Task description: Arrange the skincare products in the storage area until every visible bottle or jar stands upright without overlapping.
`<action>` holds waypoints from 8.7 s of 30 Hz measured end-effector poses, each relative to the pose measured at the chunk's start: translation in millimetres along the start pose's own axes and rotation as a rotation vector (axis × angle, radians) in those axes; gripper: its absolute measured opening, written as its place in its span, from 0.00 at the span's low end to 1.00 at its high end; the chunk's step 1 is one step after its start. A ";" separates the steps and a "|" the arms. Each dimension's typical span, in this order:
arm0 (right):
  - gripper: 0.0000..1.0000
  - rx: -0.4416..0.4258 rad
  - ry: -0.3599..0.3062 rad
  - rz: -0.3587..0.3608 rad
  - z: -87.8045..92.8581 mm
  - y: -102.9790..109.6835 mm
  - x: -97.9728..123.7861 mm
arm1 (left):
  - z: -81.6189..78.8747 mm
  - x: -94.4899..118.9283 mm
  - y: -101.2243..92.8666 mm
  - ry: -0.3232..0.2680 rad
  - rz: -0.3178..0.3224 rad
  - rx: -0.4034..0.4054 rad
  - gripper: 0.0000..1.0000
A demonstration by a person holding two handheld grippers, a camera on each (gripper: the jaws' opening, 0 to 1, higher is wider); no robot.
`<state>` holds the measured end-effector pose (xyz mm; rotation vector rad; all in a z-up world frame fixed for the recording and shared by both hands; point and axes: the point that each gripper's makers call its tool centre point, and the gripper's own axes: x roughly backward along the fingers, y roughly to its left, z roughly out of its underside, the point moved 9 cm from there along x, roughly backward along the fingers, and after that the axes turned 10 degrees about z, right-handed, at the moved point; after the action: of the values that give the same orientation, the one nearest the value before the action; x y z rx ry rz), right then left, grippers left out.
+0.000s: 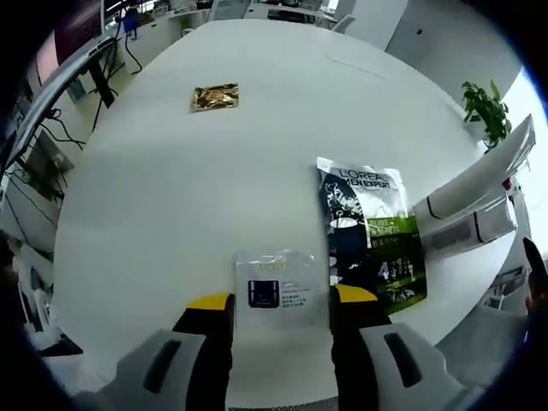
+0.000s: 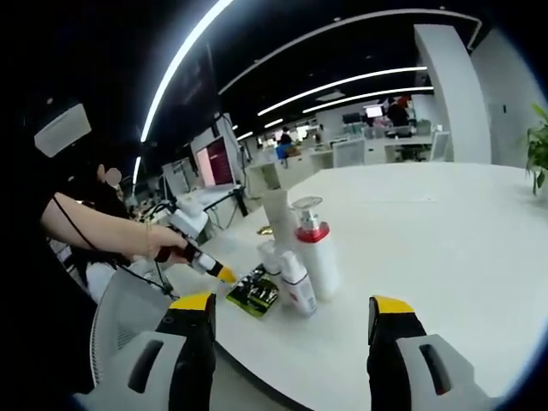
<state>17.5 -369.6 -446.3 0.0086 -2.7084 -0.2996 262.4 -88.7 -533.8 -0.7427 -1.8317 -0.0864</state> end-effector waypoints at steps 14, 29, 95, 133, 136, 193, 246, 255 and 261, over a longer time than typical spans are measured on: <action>0.74 0.003 0.010 0.003 0.9 0.6 0.3 | -0.6 15.6 -2.0 -0.059 0.073 0.025 0.54; 0.74 0.017 0.032 -0.005 2.5 1.8 -1.3 | 1.9 48.9 0.4 -0.217 0.212 -0.181 0.70; 0.73 -0.015 0.052 -0.008 5.0 -2.1 -2.9 | 16.7 97.4 -22.8 -0.436 0.249 -0.339 0.99; 0.71 -0.073 0.116 0.034 9.8 -11.1 -8.0 | -60.3 24.1 29.3 -0.083 0.150 -0.148 0.89; 0.71 -0.077 0.114 0.039 10.0 -12.1 -8.1 | -76.3 14.9 39.9 -0.060 0.149 -0.102 0.89; 0.71 -0.168 0.143 0.136 9.0 -19.9 -5.9 | -191.8 -62.5 71.9 -0.015 -0.158 -0.005 0.58; 0.70 -0.132 0.084 0.102 7.9 -19.4 -7.2 | -183.7 -24.0 55.4 -0.078 -0.123 -0.043 0.30; 0.70 -0.112 0.053 0.083 5.6 -17.1 -5.6 | -162.1 -12.1 43.6 -0.078 -0.113 -0.037 0.30; 0.70 -0.107 0.037 0.075 3.8 -16.3 -4.6 | -147.1 -0.9 35.6 -0.079 -0.102 -0.039 0.30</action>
<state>19.5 -384.5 -455.0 -0.1162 -2.6451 -0.4173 402.9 -119.6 -486.9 -0.6873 -1.9479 -0.1617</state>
